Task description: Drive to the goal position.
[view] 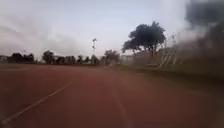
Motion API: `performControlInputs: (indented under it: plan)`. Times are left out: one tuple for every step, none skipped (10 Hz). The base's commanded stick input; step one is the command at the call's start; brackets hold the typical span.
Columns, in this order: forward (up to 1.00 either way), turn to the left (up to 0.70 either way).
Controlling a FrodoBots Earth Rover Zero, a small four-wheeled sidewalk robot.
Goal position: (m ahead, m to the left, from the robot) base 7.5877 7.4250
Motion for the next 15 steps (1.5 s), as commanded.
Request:
performControlInputs:
  plan:
    - [0.70, -0.01]
    - [0.70, -0.02]
    - [0.70, -0.16]
    - [0.70, -0.32]
    - [0.70, -0.32]
    - [0.70, -0.32]
    - [0.70, -0.31]
    - [0.70, -0.15]
    - [0.70, 0.00]
    - [0.70, 0.00]
    - [0.70, 0.00]
    - [0.70, 0.00]
    - [0.70, 0.00]
    - [0.70, 0.00]
    - [0.70, 0.00]
